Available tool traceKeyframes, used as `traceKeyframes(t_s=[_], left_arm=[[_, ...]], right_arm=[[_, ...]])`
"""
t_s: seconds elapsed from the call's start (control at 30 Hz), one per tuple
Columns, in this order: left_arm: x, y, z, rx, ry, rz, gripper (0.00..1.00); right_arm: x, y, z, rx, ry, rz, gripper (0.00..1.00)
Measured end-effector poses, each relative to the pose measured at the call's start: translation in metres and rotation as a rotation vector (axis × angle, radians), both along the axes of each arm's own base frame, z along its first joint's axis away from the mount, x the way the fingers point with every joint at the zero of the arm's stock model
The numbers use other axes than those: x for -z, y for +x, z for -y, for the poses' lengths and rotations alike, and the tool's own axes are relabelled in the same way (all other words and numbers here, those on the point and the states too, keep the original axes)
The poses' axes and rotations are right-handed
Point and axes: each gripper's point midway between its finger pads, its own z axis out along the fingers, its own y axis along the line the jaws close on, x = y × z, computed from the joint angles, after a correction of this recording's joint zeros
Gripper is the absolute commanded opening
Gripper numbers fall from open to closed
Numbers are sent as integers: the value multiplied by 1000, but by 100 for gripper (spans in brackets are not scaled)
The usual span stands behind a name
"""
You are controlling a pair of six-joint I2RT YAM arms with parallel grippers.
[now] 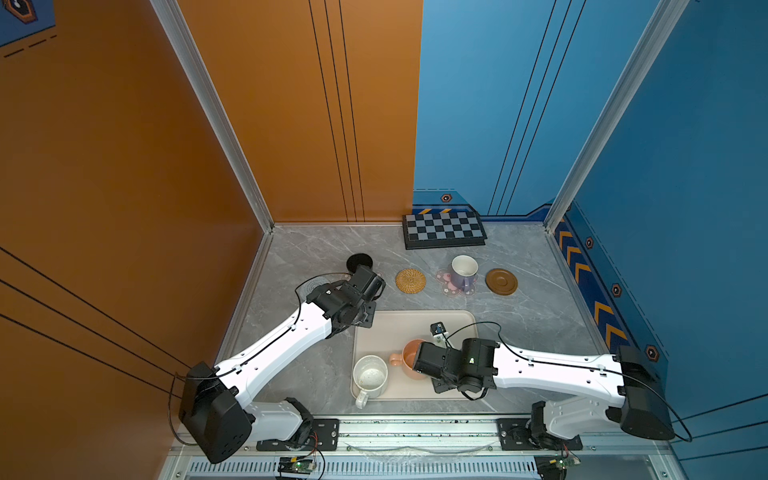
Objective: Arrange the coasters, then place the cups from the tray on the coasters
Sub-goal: 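Lower the right gripper onto the rim of the grey mug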
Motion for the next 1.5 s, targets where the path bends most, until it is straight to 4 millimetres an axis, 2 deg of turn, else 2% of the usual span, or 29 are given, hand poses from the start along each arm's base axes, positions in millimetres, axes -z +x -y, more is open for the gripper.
traceKeyframes(t_s=[0.2,0.77,1.1,1.23,1.5], left_arm=[[-2,0,-1,-2,-2,6,49],[-2,0,-1,-5,-4,6,49],[-2,0,-1,-11,-7,5,48],[-2,0,-1,-12,-7,6,48],[-2,0,-1,-11,-7,5,48]], right_arm=[[10,-3,8,6,-22,-11,2],[18,-16,31,36,8,-34,1],[19,-6,38,26,-15,-30,2],[16,-5,36,7,-13,-26,4],[-3,-10,16,-40,38,-7,11]])
